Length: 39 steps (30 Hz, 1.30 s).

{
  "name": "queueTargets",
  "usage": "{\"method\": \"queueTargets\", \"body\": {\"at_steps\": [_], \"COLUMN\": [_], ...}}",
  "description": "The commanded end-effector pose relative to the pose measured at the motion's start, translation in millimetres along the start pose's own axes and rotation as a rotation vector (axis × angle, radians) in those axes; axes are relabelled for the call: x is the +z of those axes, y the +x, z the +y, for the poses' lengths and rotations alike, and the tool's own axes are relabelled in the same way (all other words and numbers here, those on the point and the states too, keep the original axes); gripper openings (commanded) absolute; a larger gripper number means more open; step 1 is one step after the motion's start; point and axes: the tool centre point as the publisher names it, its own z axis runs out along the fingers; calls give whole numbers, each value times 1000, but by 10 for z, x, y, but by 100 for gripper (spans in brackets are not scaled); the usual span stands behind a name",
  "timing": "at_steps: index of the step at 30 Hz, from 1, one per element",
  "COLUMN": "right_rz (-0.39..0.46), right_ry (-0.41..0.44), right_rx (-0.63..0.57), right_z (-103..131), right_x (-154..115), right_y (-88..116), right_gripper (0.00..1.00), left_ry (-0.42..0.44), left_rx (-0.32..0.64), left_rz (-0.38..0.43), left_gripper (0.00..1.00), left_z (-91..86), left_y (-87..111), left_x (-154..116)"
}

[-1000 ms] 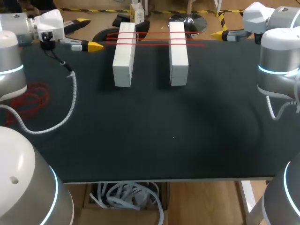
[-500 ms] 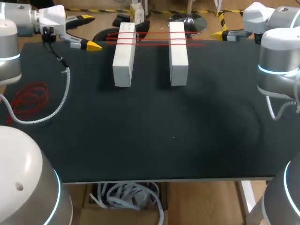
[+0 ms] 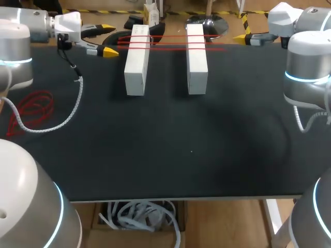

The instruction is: Grab the tape and strap the tape.

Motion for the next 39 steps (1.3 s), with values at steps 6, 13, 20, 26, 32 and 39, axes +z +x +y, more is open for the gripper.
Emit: {"method": "queueTargets", "body": {"at_steps": [6,13,20,26,32,39], "right_rz": [1,1,1,1,1,1], "right_ry": [2,2,2,2,2,2], "right_rx": [0,0,0,0,0,0], "right_z": [3,3,3,3,3,3], "right_x": [-5,-5,-5,-5,-5,-5], "right_y": [-2,-2,-2,-2,-2,-2], "right_gripper": [100,100,100,100,100,100], "left_ry": [2,-7,-8,-1,7,13], "left_rx": [-3,4,-1,-8,-16,-25], "left_rz": [175,192,192,195,193,189], "left_gripper": [47,42,40,38,34,27], "left_z": [182,254,321,365,403,448], "left_y": [-265,-368,-419,-419,-409,-391], "left_x": [-7,-2,19,76,117,136]}}
